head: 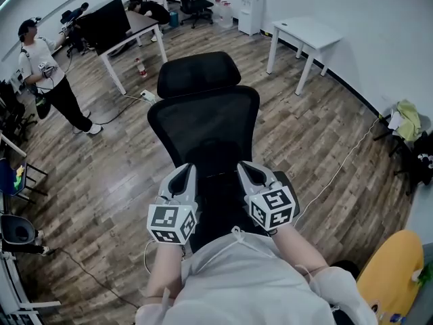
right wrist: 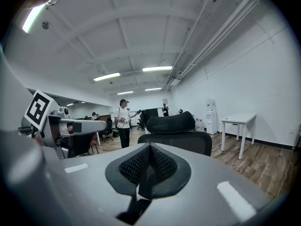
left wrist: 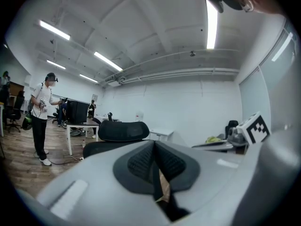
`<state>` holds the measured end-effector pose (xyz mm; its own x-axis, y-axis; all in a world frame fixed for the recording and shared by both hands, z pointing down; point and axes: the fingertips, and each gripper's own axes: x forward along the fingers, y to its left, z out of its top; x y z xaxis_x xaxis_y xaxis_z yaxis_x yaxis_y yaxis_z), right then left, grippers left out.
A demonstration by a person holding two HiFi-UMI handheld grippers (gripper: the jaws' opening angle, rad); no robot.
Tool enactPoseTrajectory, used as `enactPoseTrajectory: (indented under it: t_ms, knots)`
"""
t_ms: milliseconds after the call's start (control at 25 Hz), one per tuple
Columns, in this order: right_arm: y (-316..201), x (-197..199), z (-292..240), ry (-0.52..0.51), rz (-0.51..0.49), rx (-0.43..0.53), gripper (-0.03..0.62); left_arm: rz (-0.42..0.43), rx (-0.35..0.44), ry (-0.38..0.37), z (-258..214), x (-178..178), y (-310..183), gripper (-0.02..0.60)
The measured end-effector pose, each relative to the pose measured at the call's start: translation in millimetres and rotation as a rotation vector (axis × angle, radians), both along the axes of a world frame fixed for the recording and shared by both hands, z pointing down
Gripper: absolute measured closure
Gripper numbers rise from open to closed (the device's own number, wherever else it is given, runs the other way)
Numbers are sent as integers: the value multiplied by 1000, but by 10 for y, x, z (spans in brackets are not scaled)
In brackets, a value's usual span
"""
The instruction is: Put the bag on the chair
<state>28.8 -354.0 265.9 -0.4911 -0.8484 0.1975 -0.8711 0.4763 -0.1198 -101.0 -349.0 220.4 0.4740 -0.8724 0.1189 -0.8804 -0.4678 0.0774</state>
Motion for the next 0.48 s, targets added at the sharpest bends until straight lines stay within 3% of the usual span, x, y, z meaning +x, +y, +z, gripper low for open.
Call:
enactPoseTrajectory:
  t_ms: [200,480]
  knots:
    - [50,9,34,-3,-2,-8,595,8,-21,35,7,29,44,575]
    - [39,-14,32,-1,-4,-21,595,-2,-19,22,-22,-11,13,575]
